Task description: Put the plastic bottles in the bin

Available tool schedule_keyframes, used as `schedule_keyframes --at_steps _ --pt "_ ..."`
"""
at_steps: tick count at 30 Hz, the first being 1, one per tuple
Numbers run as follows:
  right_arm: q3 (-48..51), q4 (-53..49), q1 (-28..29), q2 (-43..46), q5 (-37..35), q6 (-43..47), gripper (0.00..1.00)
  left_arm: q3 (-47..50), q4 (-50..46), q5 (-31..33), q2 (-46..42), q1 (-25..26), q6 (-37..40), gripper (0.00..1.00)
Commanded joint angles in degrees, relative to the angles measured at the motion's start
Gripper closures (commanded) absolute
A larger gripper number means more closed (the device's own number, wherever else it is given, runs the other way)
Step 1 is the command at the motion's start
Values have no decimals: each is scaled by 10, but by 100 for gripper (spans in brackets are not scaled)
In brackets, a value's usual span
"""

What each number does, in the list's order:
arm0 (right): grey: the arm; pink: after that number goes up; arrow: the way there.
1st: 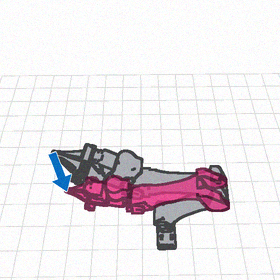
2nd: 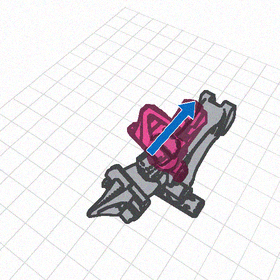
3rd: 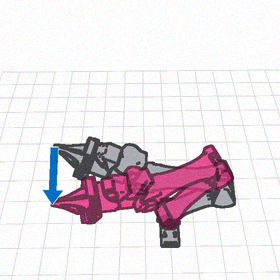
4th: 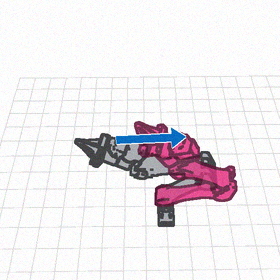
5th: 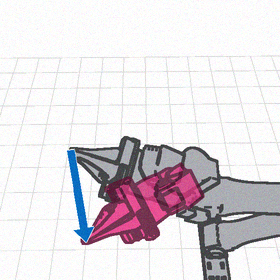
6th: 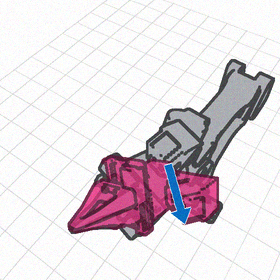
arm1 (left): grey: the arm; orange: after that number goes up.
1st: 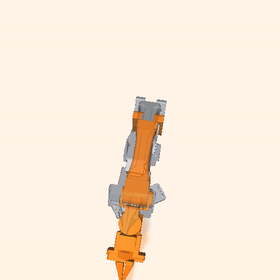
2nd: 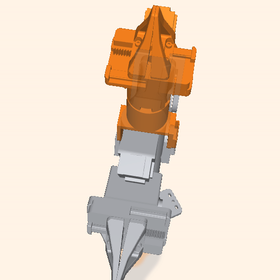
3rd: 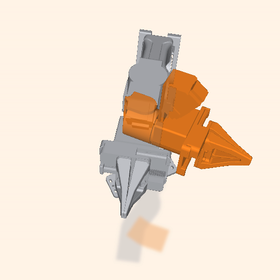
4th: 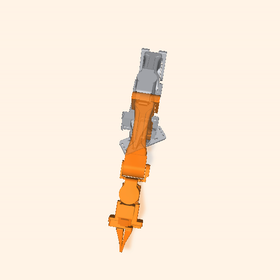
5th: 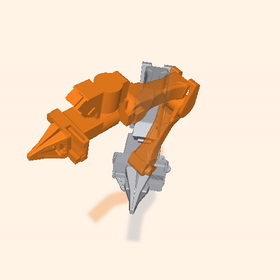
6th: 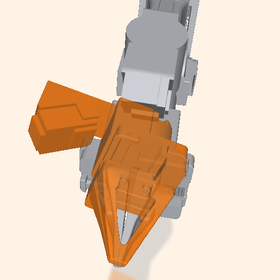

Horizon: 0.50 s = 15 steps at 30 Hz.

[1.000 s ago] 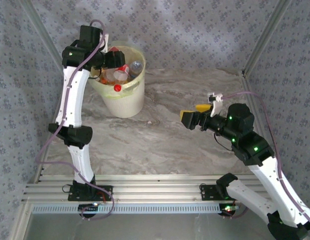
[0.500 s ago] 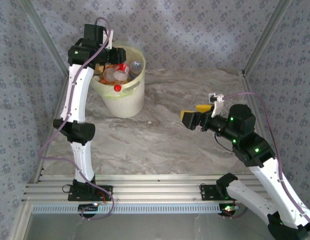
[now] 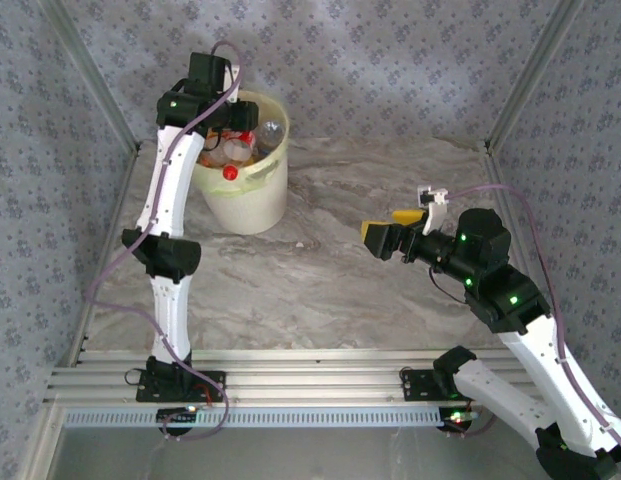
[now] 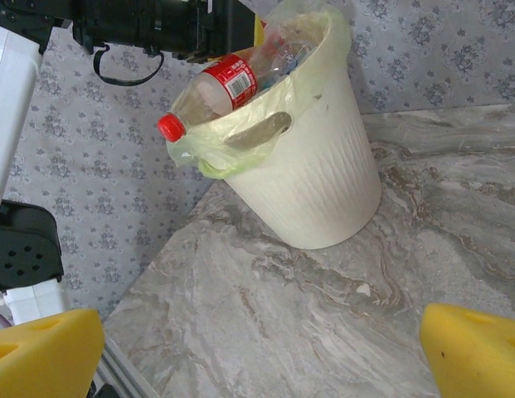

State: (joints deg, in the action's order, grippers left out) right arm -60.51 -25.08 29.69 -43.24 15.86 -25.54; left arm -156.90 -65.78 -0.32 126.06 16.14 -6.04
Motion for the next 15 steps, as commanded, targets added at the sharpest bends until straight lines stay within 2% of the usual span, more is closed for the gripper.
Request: schedule_keyframes --at_steps 1,4,8,15 --pt "2 11 -3 -2 7 -7 0 -9 -29 46 18 -9 16 48" --pt "2 13 -3 -3 7 -9 0 -23 -16 21 4 -9 -1 48" --pt "3 15 -3 -3 7 -12 0 -28 23 -9 -29 -9 -26 42" --pt "4 13 -3 1 8 -12 0 -28 41 -21 -83 -9 -49 38"
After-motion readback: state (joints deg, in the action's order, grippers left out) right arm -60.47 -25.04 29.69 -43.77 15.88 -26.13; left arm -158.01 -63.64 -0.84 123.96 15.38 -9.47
